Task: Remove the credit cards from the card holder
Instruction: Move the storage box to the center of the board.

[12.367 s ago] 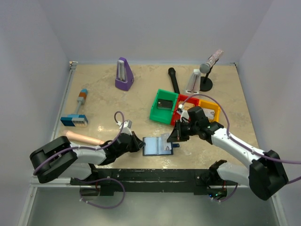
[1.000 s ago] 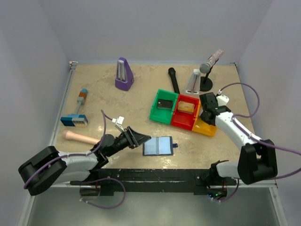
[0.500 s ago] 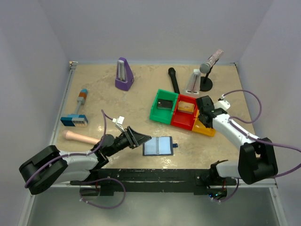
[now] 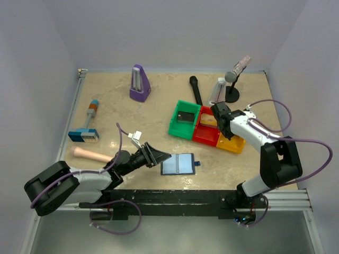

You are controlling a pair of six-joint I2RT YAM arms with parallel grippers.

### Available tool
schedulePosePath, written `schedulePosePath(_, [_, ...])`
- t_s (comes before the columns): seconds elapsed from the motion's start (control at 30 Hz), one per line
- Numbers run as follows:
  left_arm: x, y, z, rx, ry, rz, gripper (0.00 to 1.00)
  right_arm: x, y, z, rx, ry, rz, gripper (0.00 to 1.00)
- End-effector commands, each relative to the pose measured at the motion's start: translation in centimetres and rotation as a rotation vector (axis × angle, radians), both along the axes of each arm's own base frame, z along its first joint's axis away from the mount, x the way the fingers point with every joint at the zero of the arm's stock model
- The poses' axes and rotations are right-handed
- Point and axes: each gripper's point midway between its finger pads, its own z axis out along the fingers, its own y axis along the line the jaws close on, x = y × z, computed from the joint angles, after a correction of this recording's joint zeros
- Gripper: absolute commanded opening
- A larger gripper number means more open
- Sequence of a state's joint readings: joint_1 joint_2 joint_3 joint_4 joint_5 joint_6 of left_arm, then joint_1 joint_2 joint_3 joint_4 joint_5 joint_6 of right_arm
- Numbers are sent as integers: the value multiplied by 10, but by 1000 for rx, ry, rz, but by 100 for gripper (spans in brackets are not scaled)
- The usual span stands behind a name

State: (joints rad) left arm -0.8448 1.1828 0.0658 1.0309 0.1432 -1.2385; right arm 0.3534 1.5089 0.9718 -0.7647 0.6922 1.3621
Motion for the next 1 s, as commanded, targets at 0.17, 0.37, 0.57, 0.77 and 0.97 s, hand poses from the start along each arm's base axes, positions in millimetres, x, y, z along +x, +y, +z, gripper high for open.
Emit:
schedulePosePath(0.17, [8,-9,28,-55,-69,-4,57,-5,-14,18,-52,-58,-71,3])
schedulePosePath(0.37, [10,-14,25,-45,-60,-17,57,-13,-14,15,-6,-106,-81,47])
schedulePosePath(0.57, [7,-17,23,-63,-36,-34,56,-26,-20,22,-8,-105,-148,0])
schedulePosePath(0.77, [8,-19,24,-56,-34,-41,54,-31,-20,19,16,-111,-182,0])
schedulePosePath(0.97, [9,-19,28,-50,-38,-32,52,-29,-12,9,82,-113,-272,0])
